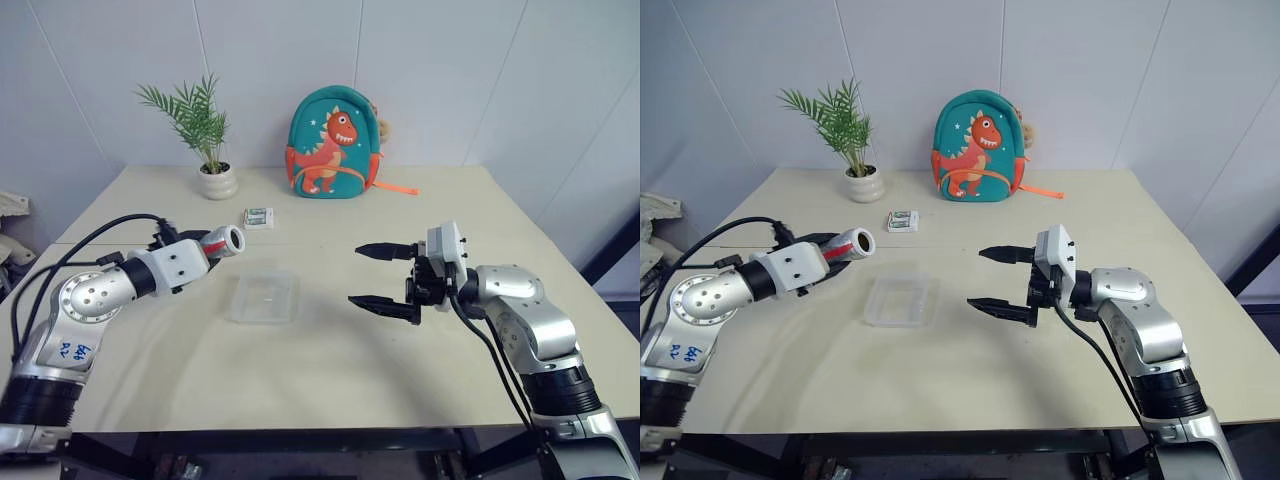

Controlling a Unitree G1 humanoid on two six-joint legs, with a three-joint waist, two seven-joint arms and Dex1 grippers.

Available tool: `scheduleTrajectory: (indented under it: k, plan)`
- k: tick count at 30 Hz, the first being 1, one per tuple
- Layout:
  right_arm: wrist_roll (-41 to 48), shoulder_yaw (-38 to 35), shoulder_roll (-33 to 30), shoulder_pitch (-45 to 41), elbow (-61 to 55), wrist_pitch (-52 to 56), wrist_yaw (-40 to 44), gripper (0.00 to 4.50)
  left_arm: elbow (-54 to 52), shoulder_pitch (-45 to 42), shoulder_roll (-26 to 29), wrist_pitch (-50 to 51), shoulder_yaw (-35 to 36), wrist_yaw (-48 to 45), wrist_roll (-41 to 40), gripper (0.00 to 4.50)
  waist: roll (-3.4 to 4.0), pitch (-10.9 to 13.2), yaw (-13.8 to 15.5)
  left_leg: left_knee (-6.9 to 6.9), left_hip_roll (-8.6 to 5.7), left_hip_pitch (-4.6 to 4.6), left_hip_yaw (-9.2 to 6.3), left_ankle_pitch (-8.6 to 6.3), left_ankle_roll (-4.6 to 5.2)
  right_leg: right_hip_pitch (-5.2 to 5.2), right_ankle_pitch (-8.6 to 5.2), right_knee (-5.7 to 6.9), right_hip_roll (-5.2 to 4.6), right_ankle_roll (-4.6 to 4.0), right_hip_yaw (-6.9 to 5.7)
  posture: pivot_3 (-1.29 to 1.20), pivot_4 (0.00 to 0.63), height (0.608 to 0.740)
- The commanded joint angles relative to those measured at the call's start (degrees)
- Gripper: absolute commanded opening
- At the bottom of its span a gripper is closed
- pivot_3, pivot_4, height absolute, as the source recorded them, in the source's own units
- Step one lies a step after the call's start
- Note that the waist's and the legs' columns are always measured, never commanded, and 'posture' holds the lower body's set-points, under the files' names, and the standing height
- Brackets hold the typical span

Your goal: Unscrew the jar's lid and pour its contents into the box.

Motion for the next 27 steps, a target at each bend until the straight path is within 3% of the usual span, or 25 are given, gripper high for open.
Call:
scheduleTrajectory:
  k: [1,3,9,12,15,22,27]
  plan:
    - [0.21,-0.80,1.05,0.22,-0.81,-1.28,-1.26,4.48,0.94,-6.40,4.69,-7.72,-6.89,4.77,15.98,1.99,-0.01,0.00,0.00,0.03,0.00,-0.02,0.00,0.00,0.01,0.00,0.01,0.01,0.00,0.01,0.00,0.00,0.150,0.740]
    - [0.31,-1.02,1.85,0.61,-0.87,-1.42,-2.15,4.48,1.71,-11.83,6.24,-10.59,-11.42,8.22,25.80,1.99,-0.01,0.00,0.02,0.04,-0.01,-0.08,0.04,-0.02,0.04,-0.03,0.02,-0.02,0.01,0.05,0.03,0.00,0.150,0.740]
    - [0.59,-1.34,3.50,1.53,-1.69,-1.07,-4.65,4.48,4.21,-23.76,6.31,-17.43,-20.50,15.03,42.85,1.99,-0.01,0.01,-0.08,0.03,-0.01,-0.12,0.11,-0.06,0.11,-0.09,0.02,0.00,0.02,0.09,0.08,0.00,0.150,0.740]
    - [1.17,-1.60,4.48,2.00,-1.93,-0.57,-6.09,4.48,7.75,-27.68,6.23,-19.76,-24.16,11.01,46.02,1.99,-0.01,0.01,-0.25,0.03,-0.01,-0.14,0.17,-0.07,0.11,-0.16,0.00,0.08,0.02,0.11,0.15,0.00,0.150,0.740]
    - [1.24,-1.53,5.32,2.16,-1.68,-0.82,-6.72,4.48,9.47,-31.43,6.38,-22.67,-27.83,13.71,52.16,1.99,-0.02,0.01,-0.25,0.07,-0.01,-0.14,0.26,-0.07,0.11,-0.24,0.00,0.17,0.04,0.12,0.21,0.00,0.150,0.740]
    - [1.14,-1.28,7.91,2.45,-0.92,-1.72,-8.30,4.48,9.40,-36.09,3.90,-25.96,-31.58,14.26,56.81,1.99,-0.02,0.01,-0.10,0.27,-0.01,-0.23,0.25,-0.09,0.15,-0.27,0.00,0.26,0.05,0.14,0.24,0.00,0.150,0.740]
    - [0.64,-1.22,8.76,2.02,0.35,-2.67,-8.21,4.48,9.60,-33.27,4.37,-24.27,-26.86,7.22,47.64,1.99,-0.02,0.01,-0.28,0.35,0.00,-0.23,0.28,-0.10,0.17,-0.34,0.01,0.41,0.05,0.15,0.28,0.00,0.150,0.740]
